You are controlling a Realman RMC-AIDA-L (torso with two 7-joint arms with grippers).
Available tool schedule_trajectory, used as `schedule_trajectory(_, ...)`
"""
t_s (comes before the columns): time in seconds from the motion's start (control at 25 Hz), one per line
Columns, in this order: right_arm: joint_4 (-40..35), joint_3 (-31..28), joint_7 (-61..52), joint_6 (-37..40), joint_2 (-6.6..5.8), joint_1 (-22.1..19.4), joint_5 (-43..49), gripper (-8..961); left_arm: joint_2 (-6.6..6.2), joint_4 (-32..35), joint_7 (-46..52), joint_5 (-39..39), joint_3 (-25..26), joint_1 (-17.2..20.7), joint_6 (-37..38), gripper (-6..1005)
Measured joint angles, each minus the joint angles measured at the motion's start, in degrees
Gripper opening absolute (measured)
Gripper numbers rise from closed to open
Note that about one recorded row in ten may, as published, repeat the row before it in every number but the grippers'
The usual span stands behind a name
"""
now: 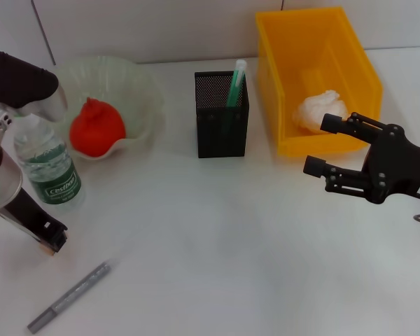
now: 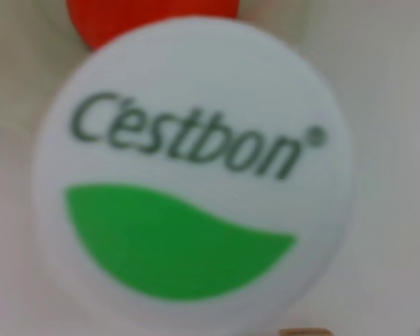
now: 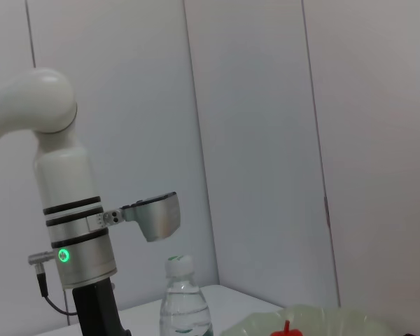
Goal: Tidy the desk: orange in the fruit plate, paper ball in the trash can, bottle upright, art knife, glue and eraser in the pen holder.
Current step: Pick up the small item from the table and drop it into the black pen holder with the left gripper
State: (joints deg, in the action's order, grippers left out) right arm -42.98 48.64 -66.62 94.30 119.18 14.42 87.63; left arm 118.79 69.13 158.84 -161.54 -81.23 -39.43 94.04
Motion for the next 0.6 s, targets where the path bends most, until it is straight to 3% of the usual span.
schedule_trajectory(0.4,0.09,-0.04,0.00,0.05,0.00,-0.12,0.00,832,0.17,0.23,0.33,0.20,-1.02,0.14,0.31,293)
schedule_trajectory(0.6,0.10,-0.03,0.00,0.12,0.01,-0.21,0.00,832,0.27,5.37,1.73,1.73,-3.28,0.90,2.65,297)
